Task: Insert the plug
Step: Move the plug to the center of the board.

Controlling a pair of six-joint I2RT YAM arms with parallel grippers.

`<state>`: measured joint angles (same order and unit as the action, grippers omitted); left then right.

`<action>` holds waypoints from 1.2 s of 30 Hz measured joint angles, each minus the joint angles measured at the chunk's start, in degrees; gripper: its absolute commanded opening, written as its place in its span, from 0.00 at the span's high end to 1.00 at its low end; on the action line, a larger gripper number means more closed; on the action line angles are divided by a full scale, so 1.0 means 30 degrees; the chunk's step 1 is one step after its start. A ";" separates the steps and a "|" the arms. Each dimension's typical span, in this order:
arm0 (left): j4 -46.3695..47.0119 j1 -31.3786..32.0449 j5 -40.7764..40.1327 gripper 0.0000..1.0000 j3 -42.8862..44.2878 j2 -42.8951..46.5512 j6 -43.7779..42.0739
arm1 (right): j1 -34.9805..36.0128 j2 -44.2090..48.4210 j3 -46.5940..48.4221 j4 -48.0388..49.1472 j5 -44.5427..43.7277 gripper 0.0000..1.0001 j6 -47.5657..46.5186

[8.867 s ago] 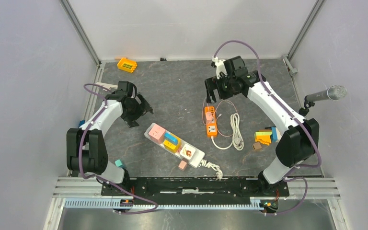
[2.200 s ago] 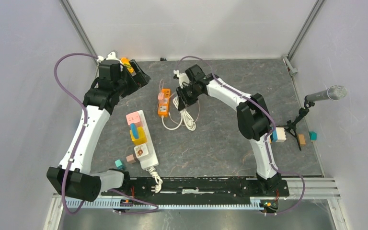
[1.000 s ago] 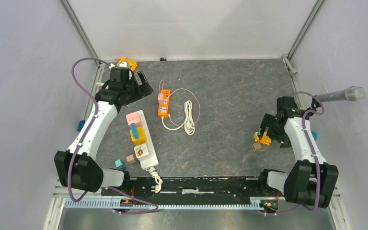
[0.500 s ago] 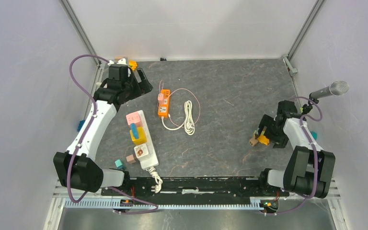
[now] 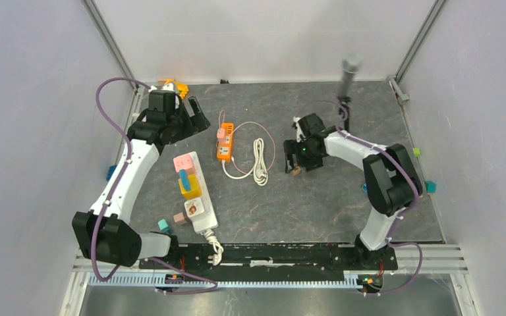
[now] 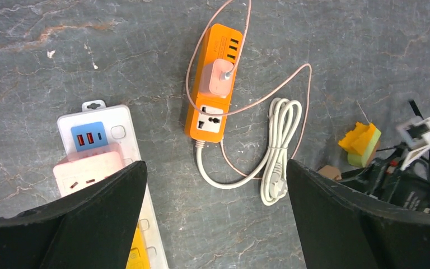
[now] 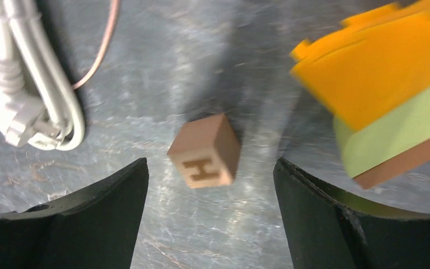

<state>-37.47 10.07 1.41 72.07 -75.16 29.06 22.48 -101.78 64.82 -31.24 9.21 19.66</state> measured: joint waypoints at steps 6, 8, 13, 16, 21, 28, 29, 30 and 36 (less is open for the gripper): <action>-0.0204 0.0000 0.0765 0.00 0.0627 -0.0670 0.0313 | 0.1297 0.0211 -0.0401 0.0277 -0.0175 0.11 -0.0124; -0.0255 0.0000 0.1107 0.00 0.0947 -0.1093 0.0503 | 0.1100 0.0590 -0.0911 0.0313 -0.0423 0.11 -0.0080; -0.0721 0.0000 0.1654 0.01 0.1348 -0.1974 0.0947 | 0.0765 0.0911 -0.1326 0.0335 -0.0801 0.10 -0.0066; -0.1056 0.0000 0.1770 0.02 0.1392 -0.2157 0.1275 | 0.0692 0.0911 -0.1333 0.0364 -0.0911 0.09 -0.0087; -0.1392 0.0000 0.2025 0.02 0.1537 -0.2200 0.1916 | 0.0095 0.1501 -0.1479 0.0736 -0.0707 0.10 -0.0044; -0.1836 0.0007 0.2018 0.02 0.1851 -0.2200 0.2280 | -0.2266 0.2047 -0.1537 0.1464 0.0073 0.10 -0.0153; -0.1909 0.0007 0.2018 0.02 0.1851 -0.2200 0.2382 | -0.2543 0.2047 -0.1464 0.1355 0.0117 0.10 -0.0262; -0.1967 0.0007 0.2011 0.02 0.1843 -0.2193 0.2477 | -0.2732 0.2033 -0.1341 0.1246 0.0153 0.09 -0.0408; -0.2055 0.0007 0.1996 0.02 0.1821 -0.2193 0.2739 | -0.2900 0.2040 0.0211 0.0656 0.0430 0.06 -0.1967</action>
<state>-43.64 10.09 7.40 77.54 -81.73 37.28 13.78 -95.66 65.45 -29.28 10.50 13.76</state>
